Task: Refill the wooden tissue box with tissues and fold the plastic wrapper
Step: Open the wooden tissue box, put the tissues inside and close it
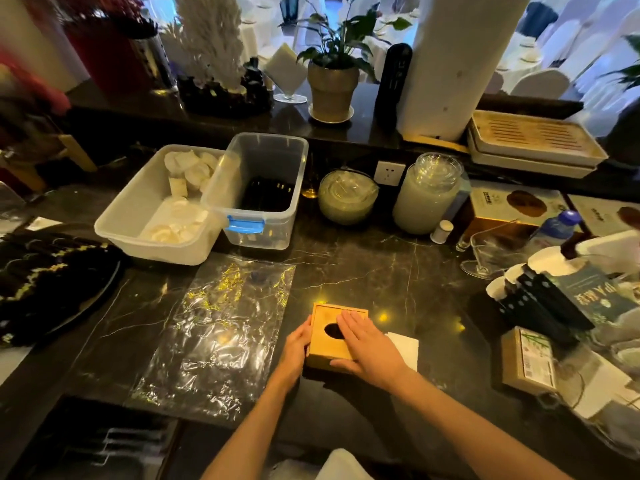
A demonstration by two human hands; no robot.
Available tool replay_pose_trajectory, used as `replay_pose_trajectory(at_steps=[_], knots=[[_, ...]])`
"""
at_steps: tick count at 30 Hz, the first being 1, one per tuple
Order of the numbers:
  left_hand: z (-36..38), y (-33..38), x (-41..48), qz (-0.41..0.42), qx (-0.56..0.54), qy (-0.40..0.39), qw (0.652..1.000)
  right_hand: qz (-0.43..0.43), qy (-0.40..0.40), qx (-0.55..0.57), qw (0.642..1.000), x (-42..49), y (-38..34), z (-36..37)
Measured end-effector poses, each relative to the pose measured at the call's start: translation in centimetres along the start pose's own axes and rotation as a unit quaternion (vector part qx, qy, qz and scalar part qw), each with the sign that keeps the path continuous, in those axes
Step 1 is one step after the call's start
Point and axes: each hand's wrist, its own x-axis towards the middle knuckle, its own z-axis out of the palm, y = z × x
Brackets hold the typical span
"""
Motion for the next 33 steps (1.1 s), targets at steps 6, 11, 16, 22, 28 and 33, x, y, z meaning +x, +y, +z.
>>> replay_pose_trajectory(at_steps=[6, 11, 16, 22, 28, 33], knots=[[0.4, 0.6, -0.9, 0.024, 0.034, -0.012, 0.999, 0.035, -0.065, 0.252, 0.965, 4.5, 3.3, -9.5], [0.6, 1.0, -1.6, 0.030, 0.046, -0.024, 0.998, 0.148, -0.027, 0.271, 0.951, 8.4, 4.1, -10.3], [1.2, 1.5, -2.0, 0.029, 0.060, -0.013, 0.998, 0.171, -0.019, 0.307, 0.936, 8.4, 4.0, -9.4], [4.1, 4.3, -1.7, 0.213, 0.302, 0.217, 0.904, 0.325, 0.189, 0.503, 0.778, 0.0, 7.0, -4.3], [15.8, 7.5, 2.1, 0.272, 0.571, -0.194, 0.750, 0.549, 0.106, 0.611, 0.561, -11.1, 6.6, 5.6], [19.2, 3.7, 5.0, 0.095, 0.770, -0.298, 0.556, 0.533, 0.152, 0.729, 0.402, -10.4, 3.1, 7.2]])
